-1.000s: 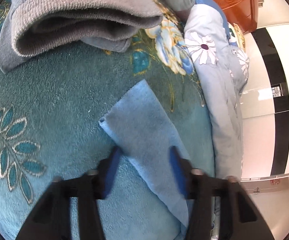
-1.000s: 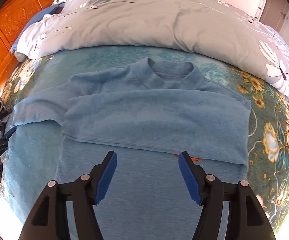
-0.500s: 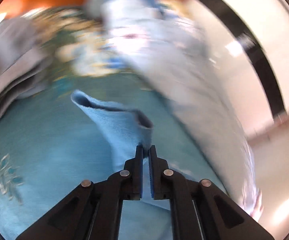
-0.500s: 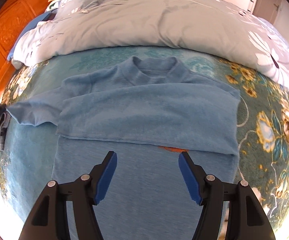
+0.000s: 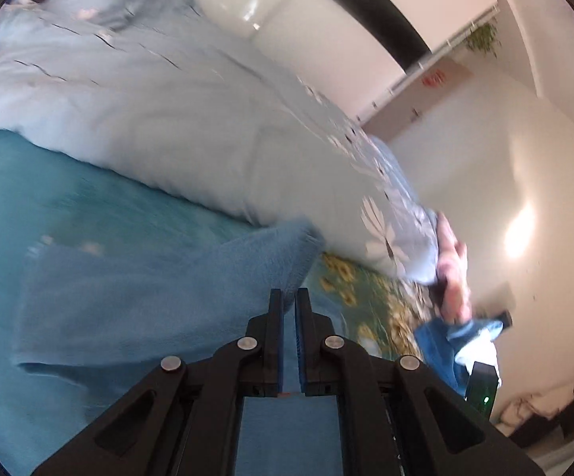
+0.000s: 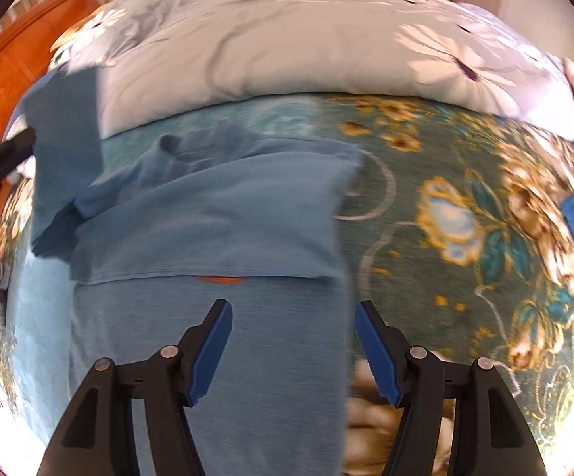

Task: Fold clothes
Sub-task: 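Fold the held side over the shirt body with the left gripper and release, then grasp the shirt hem with the right gripper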

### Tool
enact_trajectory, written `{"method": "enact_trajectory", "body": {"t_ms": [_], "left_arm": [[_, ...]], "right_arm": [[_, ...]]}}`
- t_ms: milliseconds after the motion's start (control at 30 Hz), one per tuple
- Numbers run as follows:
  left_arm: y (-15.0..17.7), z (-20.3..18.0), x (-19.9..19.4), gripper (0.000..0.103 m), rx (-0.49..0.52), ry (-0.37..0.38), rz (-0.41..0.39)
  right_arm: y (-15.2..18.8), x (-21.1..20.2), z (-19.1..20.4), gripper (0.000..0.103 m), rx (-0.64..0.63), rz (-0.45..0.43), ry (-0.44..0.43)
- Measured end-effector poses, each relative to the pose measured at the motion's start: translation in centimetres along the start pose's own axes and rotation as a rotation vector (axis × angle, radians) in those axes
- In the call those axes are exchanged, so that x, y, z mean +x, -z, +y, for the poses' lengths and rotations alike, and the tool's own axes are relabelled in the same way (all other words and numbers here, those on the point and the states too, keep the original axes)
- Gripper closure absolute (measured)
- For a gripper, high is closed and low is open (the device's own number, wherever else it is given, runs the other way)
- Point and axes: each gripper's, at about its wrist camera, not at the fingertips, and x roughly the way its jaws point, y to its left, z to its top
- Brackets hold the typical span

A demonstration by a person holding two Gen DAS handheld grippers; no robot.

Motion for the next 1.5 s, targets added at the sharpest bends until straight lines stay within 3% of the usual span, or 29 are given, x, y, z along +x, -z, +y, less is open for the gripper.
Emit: {"method": "enact_trajectory", "body": {"t_ms": [133, 300, 533, 567, 700, 800, 967, 1100, 1300, 1500], "left_arm": [[2.6, -2.7, 4.9, 0.098, -0.004, 0.058, 0.126], [5.3, -4.8, 8.4, 0.098, 0.036, 0.035, 0.228], [5.2, -1.7, 6.0, 0.095, 0.026, -0.173, 0.184], [5.0, -0.9, 5.3, 0.090, 0.020, -0.206, 0.175], [4.3, 2.1, 2.4, 0.053, -0.020, -0.286, 0.124], [3.8, 3.9, -0.3, 0.036, -0.052, -0.332, 0.078], [3.3, 6.7, -4.5, 0.022, -0.077, -0.411, 0.023], [3.4, 8.9, -7.2, 0.019, -0.095, -0.458, 0.020], [4.3, 12.4, -9.4, 0.018, -0.173, -0.471, 0.037], [5.0, 14.1, -8.9, 0.018, -0.178, -0.486, 0.090]], "right_arm": [[0.6, -0.1, -2.6, 0.035, 0.046, 0.002, 0.008], [1.3, -0.3, -5.8, 0.035, 0.102, 0.004, 0.015], [-0.1, -0.1, -5.2, 0.035, 0.087, -0.036, -0.059], [-0.4, 0.0, -4.8, 0.035, 0.081, -0.043, -0.073], [-2.1, 0.6, -2.5, 0.035, 0.030, -0.059, -0.134], [-3.9, 2.0, 0.6, 0.035, -0.028, -0.045, -0.202], [-5.8, 5.3, 5.0, 0.035, -0.062, 0.010, -0.288], [-6.6, 7.4, 7.2, 0.035, -0.067, 0.038, -0.283], [-6.9, 9.6, 7.9, 0.037, -0.005, 0.067, -0.282], [-7.3, 10.5, 8.5, 0.060, 0.054, 0.074, -0.295]]}}
